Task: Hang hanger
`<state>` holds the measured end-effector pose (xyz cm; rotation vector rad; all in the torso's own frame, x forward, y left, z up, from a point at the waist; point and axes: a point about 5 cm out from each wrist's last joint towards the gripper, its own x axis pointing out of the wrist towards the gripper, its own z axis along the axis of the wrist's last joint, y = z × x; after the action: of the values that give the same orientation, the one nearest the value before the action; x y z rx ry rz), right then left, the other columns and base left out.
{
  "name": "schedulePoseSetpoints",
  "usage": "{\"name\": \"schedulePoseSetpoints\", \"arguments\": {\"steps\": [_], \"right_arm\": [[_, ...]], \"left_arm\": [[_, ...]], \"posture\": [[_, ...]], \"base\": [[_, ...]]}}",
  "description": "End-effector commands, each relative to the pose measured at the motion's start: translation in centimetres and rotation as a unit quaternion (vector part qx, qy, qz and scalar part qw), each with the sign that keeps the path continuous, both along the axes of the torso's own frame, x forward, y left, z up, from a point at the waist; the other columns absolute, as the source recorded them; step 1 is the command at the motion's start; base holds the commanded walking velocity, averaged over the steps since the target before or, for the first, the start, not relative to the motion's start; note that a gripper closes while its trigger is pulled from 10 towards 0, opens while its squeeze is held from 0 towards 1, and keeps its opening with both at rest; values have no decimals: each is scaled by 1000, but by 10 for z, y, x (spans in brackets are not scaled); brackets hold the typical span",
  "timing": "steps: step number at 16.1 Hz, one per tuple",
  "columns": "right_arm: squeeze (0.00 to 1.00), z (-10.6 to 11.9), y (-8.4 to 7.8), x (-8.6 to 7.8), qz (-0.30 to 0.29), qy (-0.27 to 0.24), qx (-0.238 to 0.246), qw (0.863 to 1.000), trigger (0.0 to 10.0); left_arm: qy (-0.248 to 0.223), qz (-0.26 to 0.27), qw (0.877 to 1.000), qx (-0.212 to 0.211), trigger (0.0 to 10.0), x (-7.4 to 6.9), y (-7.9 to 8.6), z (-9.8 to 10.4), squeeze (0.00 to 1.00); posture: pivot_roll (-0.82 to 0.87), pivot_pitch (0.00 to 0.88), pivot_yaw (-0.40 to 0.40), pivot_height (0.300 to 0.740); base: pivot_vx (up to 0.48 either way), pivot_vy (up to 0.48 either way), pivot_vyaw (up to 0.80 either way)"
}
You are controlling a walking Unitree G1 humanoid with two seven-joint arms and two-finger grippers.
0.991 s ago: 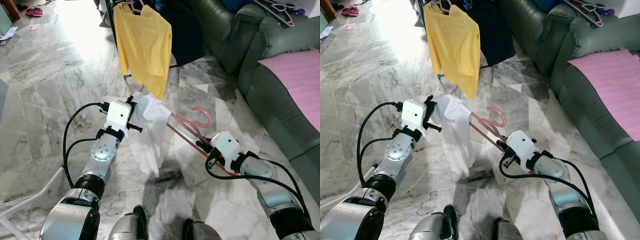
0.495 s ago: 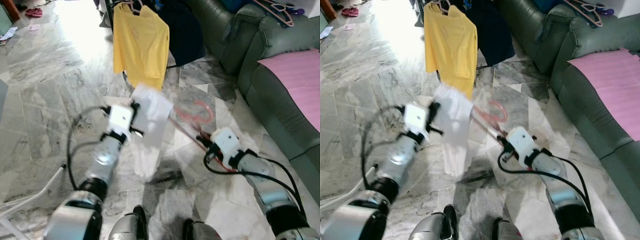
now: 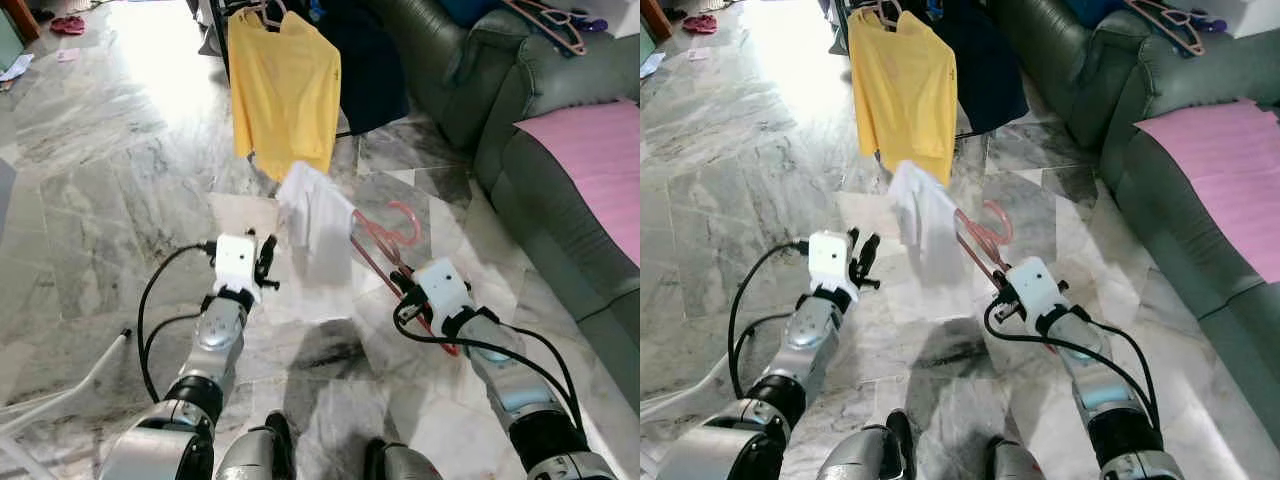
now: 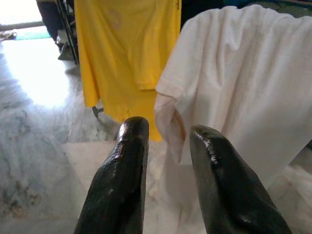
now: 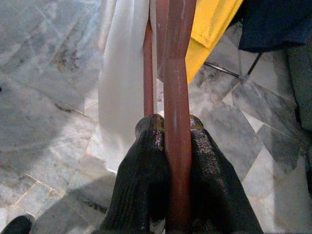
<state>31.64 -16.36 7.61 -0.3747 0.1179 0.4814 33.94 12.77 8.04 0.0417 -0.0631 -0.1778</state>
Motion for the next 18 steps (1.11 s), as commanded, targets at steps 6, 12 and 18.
{"name": "schedulePoseSetpoints", "arguments": {"steps": [6,12,18], "right_arm": [[0,7,6,5,3,-25,13,1000,0],[0,-2,28,3,0,-15,32,999,0],[0,-12,30,5,-32,5,30,999,0]], "left_arm": [[22,-69,997,3,10000,-26,-25,-27,1000],[50,37,997,39,10000,-35,11,-43,1000],[86,63,993,58,10000,-38,9,-53,0]], "posture": [[-120,112,2,740],[-72,81,-14,740],[-22,55,-48,740]], "base": [[0,0,0],[0,0,0],[0,0,0]]}}
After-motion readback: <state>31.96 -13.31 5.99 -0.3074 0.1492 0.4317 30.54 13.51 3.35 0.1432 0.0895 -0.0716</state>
